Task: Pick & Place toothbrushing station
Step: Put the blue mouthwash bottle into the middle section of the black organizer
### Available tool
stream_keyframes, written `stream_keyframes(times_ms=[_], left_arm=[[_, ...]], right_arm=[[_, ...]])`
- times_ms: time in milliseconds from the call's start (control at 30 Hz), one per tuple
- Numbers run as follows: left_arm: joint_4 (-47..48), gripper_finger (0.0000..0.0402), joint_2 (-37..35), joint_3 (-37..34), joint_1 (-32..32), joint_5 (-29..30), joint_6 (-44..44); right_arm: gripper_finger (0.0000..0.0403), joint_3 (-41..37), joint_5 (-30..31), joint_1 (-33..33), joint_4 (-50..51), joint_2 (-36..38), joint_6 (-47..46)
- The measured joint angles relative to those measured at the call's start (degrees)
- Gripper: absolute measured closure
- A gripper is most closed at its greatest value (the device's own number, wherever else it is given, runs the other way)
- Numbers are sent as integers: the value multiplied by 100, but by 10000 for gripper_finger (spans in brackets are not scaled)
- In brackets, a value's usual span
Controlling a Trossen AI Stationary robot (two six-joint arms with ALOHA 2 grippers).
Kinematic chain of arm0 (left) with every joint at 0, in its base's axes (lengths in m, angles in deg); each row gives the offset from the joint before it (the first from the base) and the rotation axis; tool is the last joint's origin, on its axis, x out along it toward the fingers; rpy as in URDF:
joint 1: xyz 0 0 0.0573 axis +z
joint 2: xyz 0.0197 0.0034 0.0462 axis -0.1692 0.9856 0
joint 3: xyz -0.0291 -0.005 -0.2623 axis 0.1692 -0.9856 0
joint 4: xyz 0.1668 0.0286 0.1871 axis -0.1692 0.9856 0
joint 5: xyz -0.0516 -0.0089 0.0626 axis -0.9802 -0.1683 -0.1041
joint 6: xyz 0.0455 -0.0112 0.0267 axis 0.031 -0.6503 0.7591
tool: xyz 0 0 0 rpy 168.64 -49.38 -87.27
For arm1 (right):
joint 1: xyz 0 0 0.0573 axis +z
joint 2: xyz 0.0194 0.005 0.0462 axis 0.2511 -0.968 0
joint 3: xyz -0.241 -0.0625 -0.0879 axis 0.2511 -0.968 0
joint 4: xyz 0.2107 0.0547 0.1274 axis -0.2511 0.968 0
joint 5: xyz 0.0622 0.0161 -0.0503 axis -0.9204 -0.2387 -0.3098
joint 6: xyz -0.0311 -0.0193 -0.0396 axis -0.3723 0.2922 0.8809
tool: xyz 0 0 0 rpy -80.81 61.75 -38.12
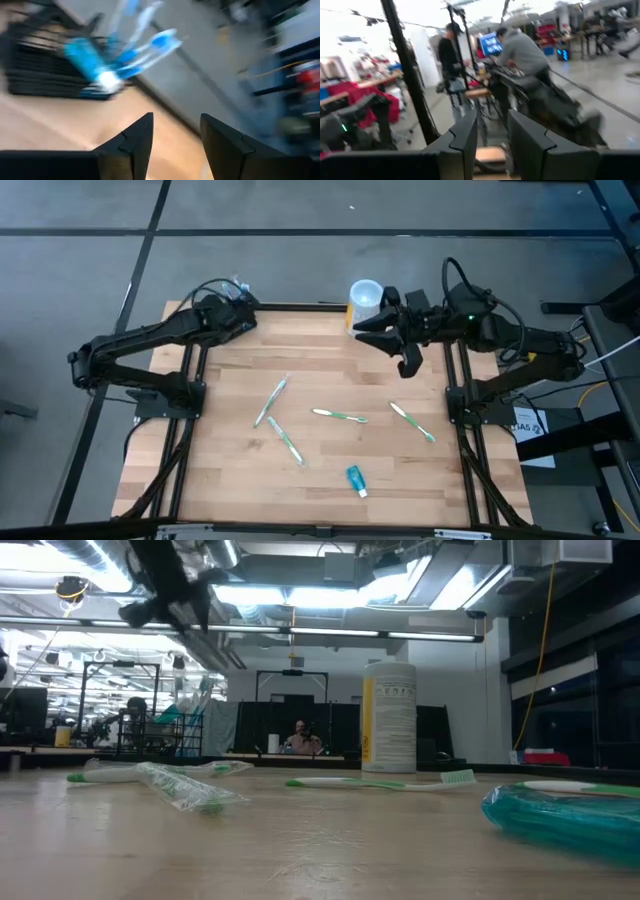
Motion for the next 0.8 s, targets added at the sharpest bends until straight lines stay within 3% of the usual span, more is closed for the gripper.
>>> stream_keyframes(times_ms=[133, 233, 400, 500, 567, 700, 800], left_arm=[[-633, 246, -579, 1, 54, 591, 195], [-307, 247, -1014, 2, 369, 857, -273], [547, 256, -1183, 2, 1107, -126, -783], [640, 261, -1089, 0, 1422, -307, -829], [520, 262, -960, 0, 1713, -544, -176], [-48, 263, -712, 0, 2674, -2115, 2061], [-964, 263, -562, 0, 3231, -2874, 3293]], right_arm=[[293, 0, 10, -246, 551, 175, 192], [293, 0, 14, -376, 919, 279, 396], [293, 0, 14, -507, 1299, 324, 618], [293, 0, 139, -537, 1467, 322, 739], [293, 0, 189, -539, 1539, 319, 830], [293, 0, 204, -585, 1620, 317, 892], [293, 0, 206, -624, 1714, 317, 869]])
